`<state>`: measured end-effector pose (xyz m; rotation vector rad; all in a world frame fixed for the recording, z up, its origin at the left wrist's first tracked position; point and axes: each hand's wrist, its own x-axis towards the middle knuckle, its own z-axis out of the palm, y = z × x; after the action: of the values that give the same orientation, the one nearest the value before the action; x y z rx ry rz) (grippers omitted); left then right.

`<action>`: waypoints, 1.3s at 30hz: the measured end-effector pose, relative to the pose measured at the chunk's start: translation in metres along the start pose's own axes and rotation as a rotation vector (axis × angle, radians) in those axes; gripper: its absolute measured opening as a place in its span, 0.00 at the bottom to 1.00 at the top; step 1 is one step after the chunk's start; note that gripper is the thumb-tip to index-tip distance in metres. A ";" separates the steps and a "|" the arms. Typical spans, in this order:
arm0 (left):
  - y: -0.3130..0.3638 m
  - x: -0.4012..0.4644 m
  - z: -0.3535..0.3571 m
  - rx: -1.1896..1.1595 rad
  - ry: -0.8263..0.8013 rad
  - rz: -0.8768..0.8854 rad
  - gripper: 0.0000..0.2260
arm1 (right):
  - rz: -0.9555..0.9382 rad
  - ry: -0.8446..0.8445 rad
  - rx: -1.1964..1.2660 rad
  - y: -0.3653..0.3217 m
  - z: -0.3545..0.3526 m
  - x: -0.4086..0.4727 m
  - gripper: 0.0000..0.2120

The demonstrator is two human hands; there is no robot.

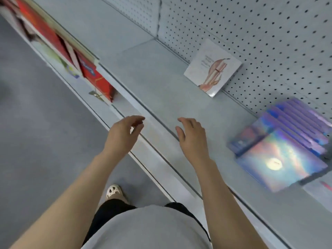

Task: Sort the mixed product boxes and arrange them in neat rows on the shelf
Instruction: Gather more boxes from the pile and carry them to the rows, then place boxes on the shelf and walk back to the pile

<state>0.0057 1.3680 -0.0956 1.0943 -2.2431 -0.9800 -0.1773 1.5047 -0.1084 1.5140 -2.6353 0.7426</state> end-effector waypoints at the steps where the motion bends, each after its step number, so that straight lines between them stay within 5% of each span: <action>1: -0.017 0.002 -0.018 -0.010 0.024 -0.053 0.10 | -0.031 -0.032 0.018 -0.018 0.014 0.012 0.16; 18: -0.226 0.098 -0.224 0.048 0.262 -0.453 0.10 | -0.326 -0.264 0.144 -0.266 0.190 0.221 0.14; 39: -0.376 0.537 -0.384 0.128 0.148 -0.354 0.14 | -0.278 -0.196 0.127 -0.402 0.340 0.680 0.17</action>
<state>0.1275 0.6179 -0.0875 1.6064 -2.0566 -0.8628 -0.1349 0.6460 -0.0881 2.0310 -2.4638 0.7872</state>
